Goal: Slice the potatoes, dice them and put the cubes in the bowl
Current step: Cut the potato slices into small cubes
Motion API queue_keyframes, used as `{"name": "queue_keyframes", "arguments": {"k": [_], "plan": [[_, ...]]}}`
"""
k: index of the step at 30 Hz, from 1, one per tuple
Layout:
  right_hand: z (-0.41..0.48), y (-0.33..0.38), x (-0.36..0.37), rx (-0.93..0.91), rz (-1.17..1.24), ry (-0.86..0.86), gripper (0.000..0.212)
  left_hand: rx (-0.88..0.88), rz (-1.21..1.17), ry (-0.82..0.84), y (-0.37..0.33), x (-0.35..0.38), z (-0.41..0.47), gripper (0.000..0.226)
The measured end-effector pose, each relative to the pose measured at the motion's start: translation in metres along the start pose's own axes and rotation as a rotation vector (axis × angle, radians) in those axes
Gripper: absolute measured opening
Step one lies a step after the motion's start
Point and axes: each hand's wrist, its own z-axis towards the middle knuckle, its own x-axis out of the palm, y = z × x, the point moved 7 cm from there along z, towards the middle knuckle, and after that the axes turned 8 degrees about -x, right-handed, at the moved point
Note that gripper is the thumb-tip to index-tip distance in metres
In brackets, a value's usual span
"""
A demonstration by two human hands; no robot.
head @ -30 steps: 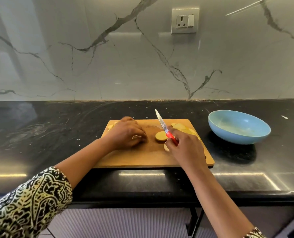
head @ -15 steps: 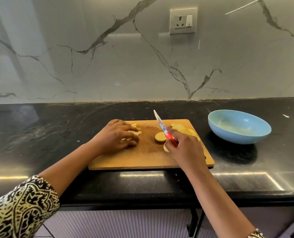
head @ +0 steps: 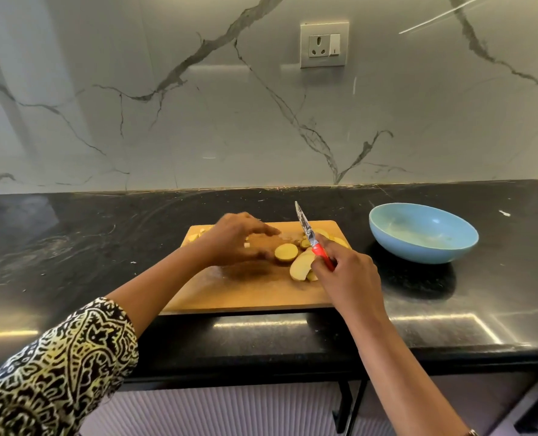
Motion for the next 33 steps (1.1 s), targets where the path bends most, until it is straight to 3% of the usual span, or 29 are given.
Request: {"name": "queue_keyframes", "arguments": {"k": [3, 6, 9, 14, 19, 24, 26, 29, 33], "plan": [[-0.002, -0.002, -0.001, -0.004, -0.002, -0.009, 0.045, 0.025, -0.067, 0.286, -0.019, 0.028, 0.008, 0.06], [-0.004, -0.003, -0.001, -0.001, -0.004, -0.006, 0.045, 0.035, -0.222, 0.332, -0.025, 0.034, 0.017, 0.052], [-0.005, -0.003, -0.002, -0.005, -0.003, 0.0, 0.045, 0.003, -0.277, 0.26, -0.018, 0.03, 0.022, 0.049], [-0.005, -0.001, -0.002, -0.014, -0.008, -0.014, 0.044, -0.021, -0.388, 0.0, -0.001, 0.004, 0.008, 0.055], [-0.005, 0.002, -0.001, -0.021, -0.003, -0.016, 0.044, -0.121, -0.689, 0.007, 0.014, -0.003, -0.007, 0.05], [-0.007, 0.002, -0.002, 0.001, 0.004, -0.022, 0.044, -0.098, -0.887, -0.077, -0.001, -0.009, -0.003, 0.058], [-0.006, -0.001, -0.005, 0.021, 0.001, -0.031, 0.044, -0.089, -0.86, -0.07, 0.0, -0.01, -0.001, 0.06], [-0.006, -0.004, -0.007, 0.046, -0.014, -0.039, 0.044, -0.077, -0.617, 0.045, -0.005, 0.001, 0.001, 0.051], [-0.005, -0.004, -0.008, 0.045, 0.001, -0.049, 0.042, -0.112, -0.926, -0.103, -0.006, -0.018, 0.002, 0.052]]}}
